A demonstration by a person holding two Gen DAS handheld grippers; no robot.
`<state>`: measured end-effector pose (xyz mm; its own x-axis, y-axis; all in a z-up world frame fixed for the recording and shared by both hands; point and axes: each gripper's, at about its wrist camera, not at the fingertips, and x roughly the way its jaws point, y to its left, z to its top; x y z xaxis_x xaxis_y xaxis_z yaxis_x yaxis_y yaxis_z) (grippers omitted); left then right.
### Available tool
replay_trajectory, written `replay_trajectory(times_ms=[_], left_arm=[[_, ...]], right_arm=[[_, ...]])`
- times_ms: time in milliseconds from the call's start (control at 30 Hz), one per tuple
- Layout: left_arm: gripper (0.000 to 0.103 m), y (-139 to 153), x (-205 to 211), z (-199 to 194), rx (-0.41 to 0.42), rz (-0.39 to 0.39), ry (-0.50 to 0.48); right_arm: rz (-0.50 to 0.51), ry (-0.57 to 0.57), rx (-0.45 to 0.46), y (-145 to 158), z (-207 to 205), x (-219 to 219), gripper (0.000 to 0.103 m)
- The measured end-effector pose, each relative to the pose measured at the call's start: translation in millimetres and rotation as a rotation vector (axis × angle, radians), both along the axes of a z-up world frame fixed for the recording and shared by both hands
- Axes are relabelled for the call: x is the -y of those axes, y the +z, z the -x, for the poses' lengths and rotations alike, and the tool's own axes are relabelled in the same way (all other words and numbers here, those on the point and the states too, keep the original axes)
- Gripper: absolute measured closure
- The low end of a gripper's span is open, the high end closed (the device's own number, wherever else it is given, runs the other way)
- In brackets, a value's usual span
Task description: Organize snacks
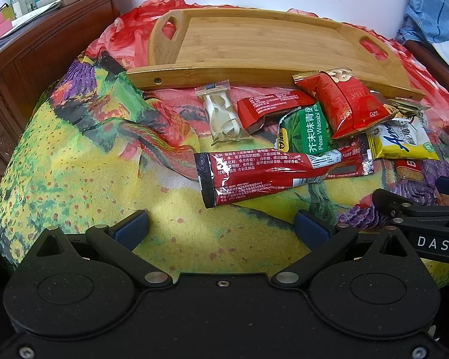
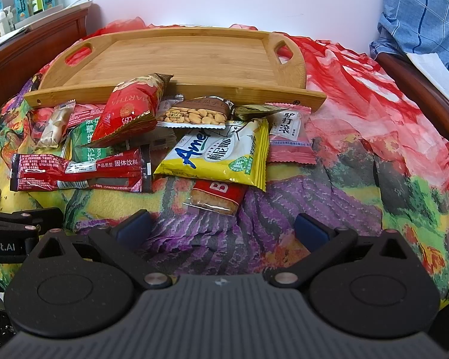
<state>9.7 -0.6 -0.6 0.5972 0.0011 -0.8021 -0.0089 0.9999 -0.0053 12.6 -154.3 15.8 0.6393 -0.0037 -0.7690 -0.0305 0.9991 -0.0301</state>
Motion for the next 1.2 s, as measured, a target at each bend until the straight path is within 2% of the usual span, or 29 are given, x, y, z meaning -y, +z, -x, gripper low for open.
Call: replay_trajectory(times_ms=[400, 633, 767, 900, 967, 1067, 1133, 1200], left_arm=[[0.000, -0.1, -0.1, 0.0, 0.003, 0.002, 0.000], [0.000, -5.3, -1.6, 12.4, 0.080, 0.001, -0.001], [0.000, 1.6, -2.3, 11.0, 0.050, 0.017, 0.007], [0.007, 16.8, -2.5, 11.3, 0.092, 0.049, -0.020], [0.009, 25.0, 0.6, 10.9, 0.116, 0.036, -0.039], [0.015, 33.8, 8.3, 8.8, 0.150, 0.006, -0.069], [0.025, 35.1, 13.0, 5.7, 0.148, -0.005, -0.091], [0.031, 33.0, 16.1, 1.0, 0.132, -0.010, -0.108]], right_arm=[[0.001, -0.004, 0.003, 0.0, -0.2, -0.8, 0.000], [-0.003, 0.002, 0.038, -2.8, 6.6, 0.2, 0.000], [-0.035, -0.001, 0.041, 2.8, 8.2, 4.1, 0.000], [-0.067, 0.001, 0.078, 10.5, 13.6, 8.9, 0.013], [-0.073, -0.007, 0.087, 14.1, 12.6, 12.0, 0.016], [-0.087, -0.026, 0.101, 19.1, 9.8, 15.0, 0.024], [-0.088, -0.029, 0.114, 22.7, 7.5, 15.3, 0.025], [-0.077, -0.013, 0.121, 24.6, 3.3, 13.2, 0.025]])
